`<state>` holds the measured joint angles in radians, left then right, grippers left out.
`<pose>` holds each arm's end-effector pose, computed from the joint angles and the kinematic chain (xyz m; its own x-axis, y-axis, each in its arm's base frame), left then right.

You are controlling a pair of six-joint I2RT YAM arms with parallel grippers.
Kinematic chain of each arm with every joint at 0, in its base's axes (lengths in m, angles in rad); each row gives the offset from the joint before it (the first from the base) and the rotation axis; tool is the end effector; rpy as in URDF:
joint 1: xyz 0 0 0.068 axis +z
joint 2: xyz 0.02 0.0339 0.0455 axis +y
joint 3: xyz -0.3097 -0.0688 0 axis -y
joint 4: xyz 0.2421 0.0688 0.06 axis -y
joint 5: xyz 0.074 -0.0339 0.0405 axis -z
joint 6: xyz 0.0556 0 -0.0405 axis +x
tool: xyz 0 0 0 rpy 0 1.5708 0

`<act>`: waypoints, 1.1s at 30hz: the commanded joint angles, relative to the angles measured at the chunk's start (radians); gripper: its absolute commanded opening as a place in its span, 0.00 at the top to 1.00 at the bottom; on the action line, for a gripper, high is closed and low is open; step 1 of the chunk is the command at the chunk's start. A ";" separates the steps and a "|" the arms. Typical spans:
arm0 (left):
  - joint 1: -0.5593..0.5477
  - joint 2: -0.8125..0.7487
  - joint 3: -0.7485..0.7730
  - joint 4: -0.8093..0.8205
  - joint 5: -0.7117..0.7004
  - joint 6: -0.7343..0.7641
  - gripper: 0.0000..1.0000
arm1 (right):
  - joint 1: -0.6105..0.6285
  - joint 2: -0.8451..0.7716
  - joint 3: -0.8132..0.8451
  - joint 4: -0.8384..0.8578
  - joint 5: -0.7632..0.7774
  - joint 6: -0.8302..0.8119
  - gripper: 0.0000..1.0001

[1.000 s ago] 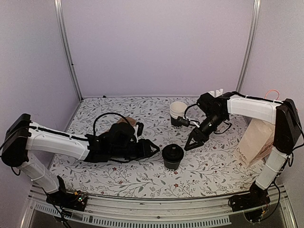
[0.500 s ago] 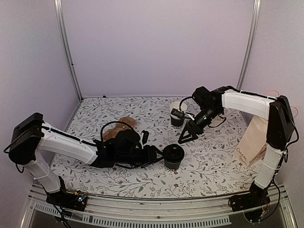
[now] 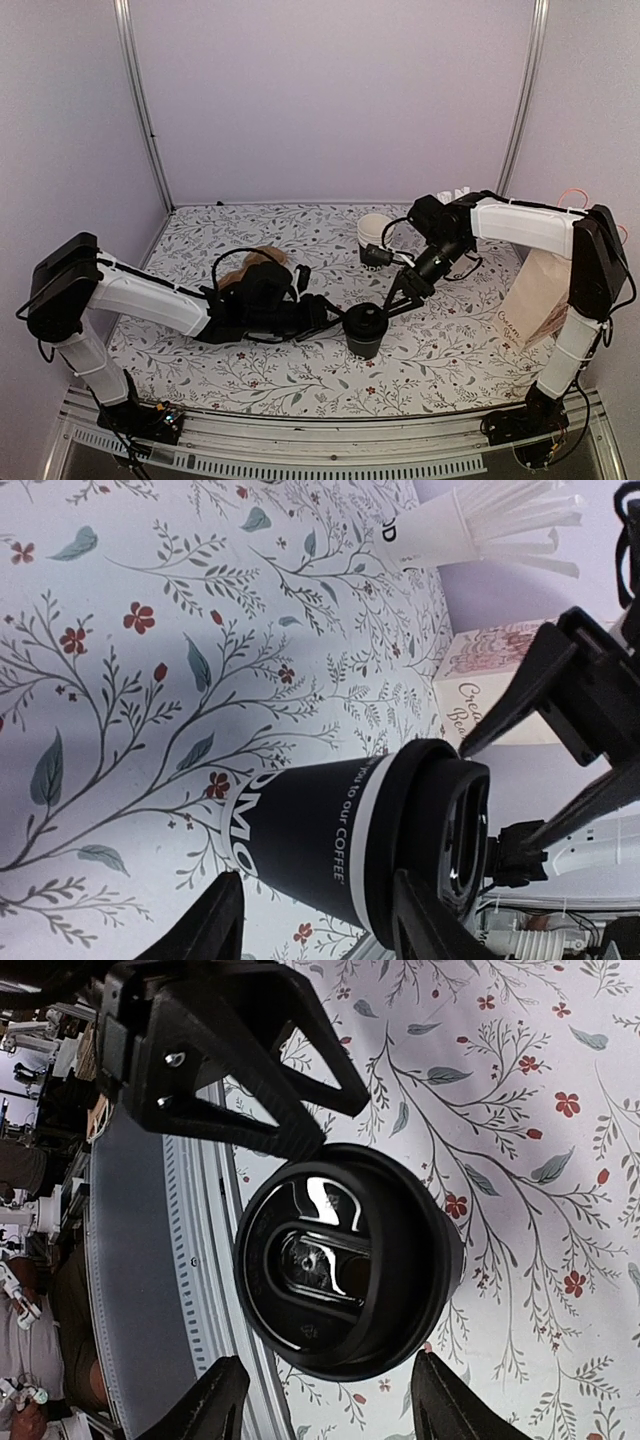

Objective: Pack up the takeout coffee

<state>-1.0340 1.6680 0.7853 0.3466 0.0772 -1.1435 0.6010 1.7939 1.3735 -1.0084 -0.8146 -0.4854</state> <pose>0.1811 -0.3128 0.2067 -0.9189 -0.2303 -0.3204 0.1314 0.5872 -0.7987 0.2657 0.2312 0.2605 -0.5015 -0.7320 -0.4612 -0.7992 0.1879 0.5709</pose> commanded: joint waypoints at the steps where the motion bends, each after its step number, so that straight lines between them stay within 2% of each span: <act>1: 0.035 0.030 0.038 0.018 0.035 0.053 0.48 | 0.003 -0.077 -0.037 -0.027 -0.010 0.000 0.41; 7: 0.044 0.024 0.047 0.020 0.035 0.077 0.48 | 0.003 -0.112 -0.072 -0.058 -0.006 -0.020 0.41; 13: 0.039 -0.051 0.014 0.011 0.022 0.083 0.48 | 0.002 -0.124 -0.075 -0.043 0.034 -0.015 0.42; 20: -0.019 -0.141 -0.060 0.000 -0.011 -0.032 0.51 | -0.035 -0.085 -0.014 0.011 0.048 0.040 0.53; 24: -0.039 -0.124 -0.078 0.023 0.005 -0.092 0.57 | -0.069 -0.034 0.032 0.026 0.066 0.074 0.60; 33: -0.047 -0.049 -0.077 0.118 0.042 -0.111 0.61 | -0.072 0.037 0.049 0.006 -0.024 0.049 0.59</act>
<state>-1.0725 1.5856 0.7124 0.3939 0.0952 -1.2377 0.5282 1.8088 1.4036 -0.9947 -0.7830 -0.4263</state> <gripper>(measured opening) 0.394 0.400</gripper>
